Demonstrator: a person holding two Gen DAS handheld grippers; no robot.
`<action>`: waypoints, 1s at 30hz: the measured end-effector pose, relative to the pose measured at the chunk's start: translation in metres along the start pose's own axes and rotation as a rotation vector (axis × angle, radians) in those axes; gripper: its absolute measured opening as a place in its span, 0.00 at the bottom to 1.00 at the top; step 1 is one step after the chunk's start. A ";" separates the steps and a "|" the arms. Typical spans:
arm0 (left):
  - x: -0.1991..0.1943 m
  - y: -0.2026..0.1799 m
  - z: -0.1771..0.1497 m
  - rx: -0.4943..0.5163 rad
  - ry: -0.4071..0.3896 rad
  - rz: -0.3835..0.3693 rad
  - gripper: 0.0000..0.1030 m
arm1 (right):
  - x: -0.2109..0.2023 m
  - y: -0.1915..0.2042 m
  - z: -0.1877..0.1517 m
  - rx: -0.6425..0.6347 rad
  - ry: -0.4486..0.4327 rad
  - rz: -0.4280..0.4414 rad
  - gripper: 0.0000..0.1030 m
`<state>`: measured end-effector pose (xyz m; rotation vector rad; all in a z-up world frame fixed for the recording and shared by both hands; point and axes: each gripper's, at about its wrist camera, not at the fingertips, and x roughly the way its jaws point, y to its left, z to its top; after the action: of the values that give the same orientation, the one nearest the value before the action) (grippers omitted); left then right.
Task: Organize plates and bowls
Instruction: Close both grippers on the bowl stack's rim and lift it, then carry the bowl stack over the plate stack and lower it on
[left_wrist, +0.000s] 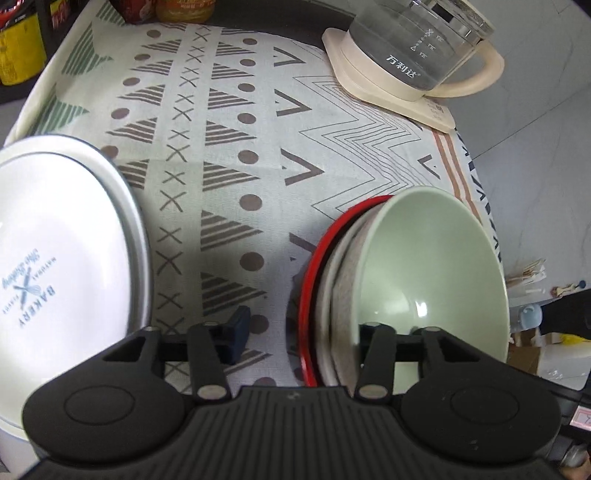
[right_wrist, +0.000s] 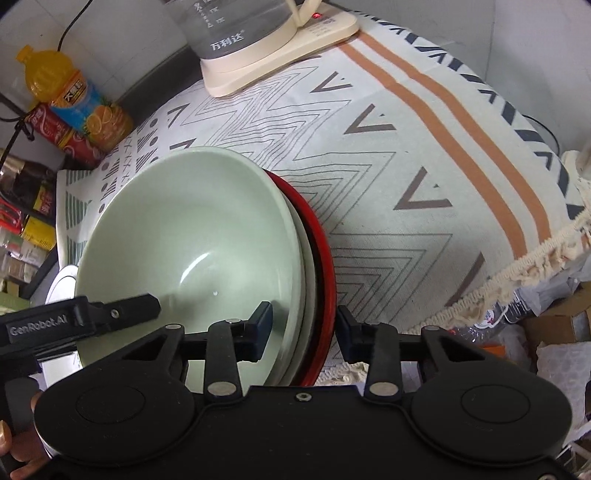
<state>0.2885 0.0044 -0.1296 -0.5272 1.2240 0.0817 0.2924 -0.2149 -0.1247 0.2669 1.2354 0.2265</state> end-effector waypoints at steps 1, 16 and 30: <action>0.002 -0.001 0.000 -0.002 0.006 -0.006 0.36 | 0.001 0.000 0.002 -0.011 0.002 0.003 0.36; -0.012 0.001 0.009 0.057 0.006 -0.035 0.26 | -0.007 0.000 0.009 0.013 -0.030 0.047 0.30; -0.068 0.029 0.032 0.097 -0.075 -0.065 0.26 | -0.034 0.050 0.011 0.010 -0.114 0.062 0.30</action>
<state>0.2833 0.0580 -0.0703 -0.4751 1.1313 -0.0130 0.2911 -0.1792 -0.0750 0.3231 1.1164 0.2556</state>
